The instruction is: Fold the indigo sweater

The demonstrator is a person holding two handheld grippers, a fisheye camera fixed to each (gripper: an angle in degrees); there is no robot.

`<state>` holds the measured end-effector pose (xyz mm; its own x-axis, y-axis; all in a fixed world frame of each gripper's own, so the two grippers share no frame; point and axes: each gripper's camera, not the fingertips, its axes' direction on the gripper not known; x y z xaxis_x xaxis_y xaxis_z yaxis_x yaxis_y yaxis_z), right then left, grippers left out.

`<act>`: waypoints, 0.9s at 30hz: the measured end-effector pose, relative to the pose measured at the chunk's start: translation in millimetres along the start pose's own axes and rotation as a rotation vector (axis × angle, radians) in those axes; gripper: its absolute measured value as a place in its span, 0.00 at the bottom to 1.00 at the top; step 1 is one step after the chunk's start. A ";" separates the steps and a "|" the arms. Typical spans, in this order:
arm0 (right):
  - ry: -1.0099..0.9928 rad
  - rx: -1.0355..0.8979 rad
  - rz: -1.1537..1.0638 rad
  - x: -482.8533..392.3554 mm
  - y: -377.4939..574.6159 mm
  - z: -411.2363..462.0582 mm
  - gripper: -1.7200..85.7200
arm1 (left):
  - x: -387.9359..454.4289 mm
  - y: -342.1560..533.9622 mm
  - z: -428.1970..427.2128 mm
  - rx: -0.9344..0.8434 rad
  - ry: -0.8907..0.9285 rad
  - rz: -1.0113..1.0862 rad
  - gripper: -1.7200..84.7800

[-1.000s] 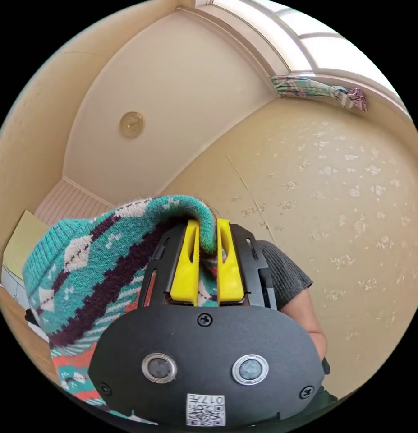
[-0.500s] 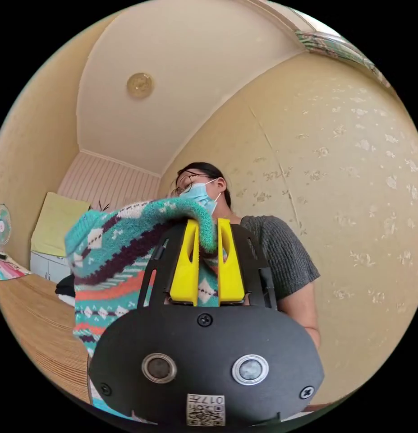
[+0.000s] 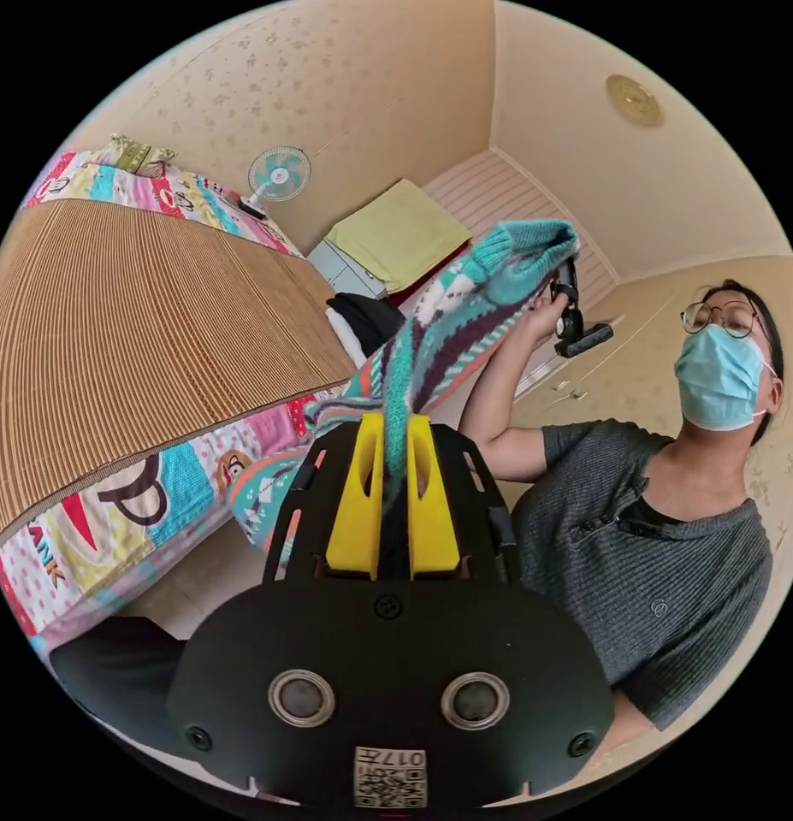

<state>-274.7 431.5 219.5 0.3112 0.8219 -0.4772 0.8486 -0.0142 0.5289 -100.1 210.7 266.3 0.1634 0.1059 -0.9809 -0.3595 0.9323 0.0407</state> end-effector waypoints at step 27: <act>-0.693 -1.476 0.051 -105.7 509.6 367.4 0.04 | -193.4 -197.2 28.2 -0.403 -0.868 -0.374 0.10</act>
<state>282.0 128.2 281.6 0.7922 0.4330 -0.4301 -0.1642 0.8300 0.5331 -34.8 16.2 453.3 0.8786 0.1957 -0.4356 -0.4052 0.7883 -0.4631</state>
